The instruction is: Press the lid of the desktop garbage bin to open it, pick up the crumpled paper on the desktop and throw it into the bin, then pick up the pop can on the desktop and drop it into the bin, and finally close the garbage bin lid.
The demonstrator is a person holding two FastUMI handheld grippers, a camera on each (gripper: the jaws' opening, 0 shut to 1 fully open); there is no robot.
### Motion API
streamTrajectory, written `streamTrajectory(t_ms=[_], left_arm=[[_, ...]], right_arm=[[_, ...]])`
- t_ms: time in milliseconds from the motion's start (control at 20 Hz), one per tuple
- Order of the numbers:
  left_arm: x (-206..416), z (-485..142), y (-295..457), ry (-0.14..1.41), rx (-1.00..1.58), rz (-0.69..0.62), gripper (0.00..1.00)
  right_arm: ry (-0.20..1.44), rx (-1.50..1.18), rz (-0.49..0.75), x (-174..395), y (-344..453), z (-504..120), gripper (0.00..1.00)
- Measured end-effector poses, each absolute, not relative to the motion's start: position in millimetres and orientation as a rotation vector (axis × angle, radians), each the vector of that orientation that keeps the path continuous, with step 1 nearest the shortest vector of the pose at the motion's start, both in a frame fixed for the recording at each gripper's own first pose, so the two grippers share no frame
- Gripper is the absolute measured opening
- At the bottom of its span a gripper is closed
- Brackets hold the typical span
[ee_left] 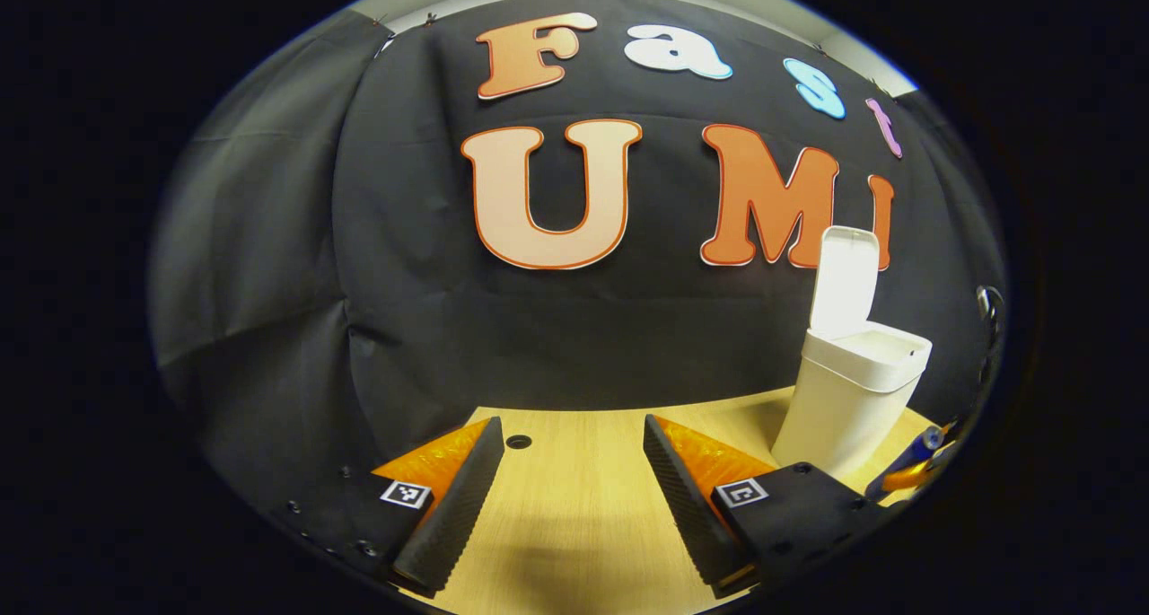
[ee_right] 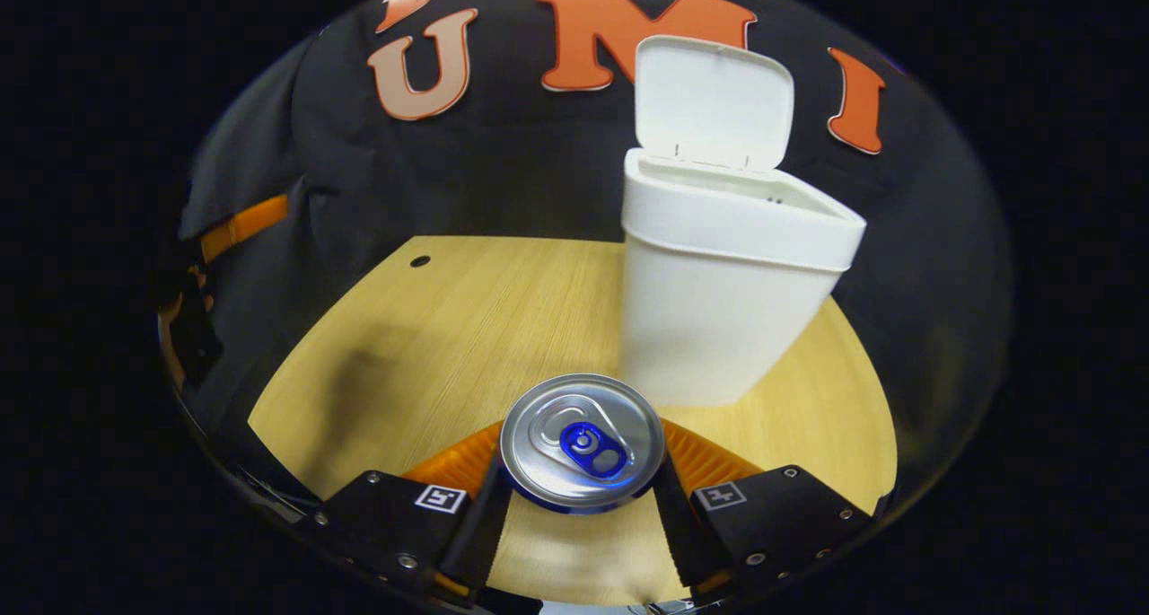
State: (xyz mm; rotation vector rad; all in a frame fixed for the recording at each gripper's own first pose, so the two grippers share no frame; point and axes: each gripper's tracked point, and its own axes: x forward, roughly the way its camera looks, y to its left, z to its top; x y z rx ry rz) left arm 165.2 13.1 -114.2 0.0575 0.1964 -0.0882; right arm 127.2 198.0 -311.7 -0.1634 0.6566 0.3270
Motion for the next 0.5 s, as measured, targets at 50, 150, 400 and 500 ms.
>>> streamTrajectory(t_ms=[50,150,400,500], left_arm=[[166.9,-118.3,11.9,0.200,0.055,-0.090,0.99],[170.8,-121.9,12.3,0.202,0.063,-0.081,0.99],[177.5,-121.5,13.4,0.182,0.037,-0.065,0.99],[179.6,-121.8,16.4,0.178,0.049,-0.051,0.99]], right_arm=[[0.641,-0.160,0.316,129.5,198.6,-307.9,0.77],[0.608,-0.170,0.297,130.6,200.0,-304.0,0.77],[0.561,-0.177,0.296,135.2,204.0,-296.1,0.77],[0.541,-0.187,0.285,136.8,202.6,-295.4,0.78]])
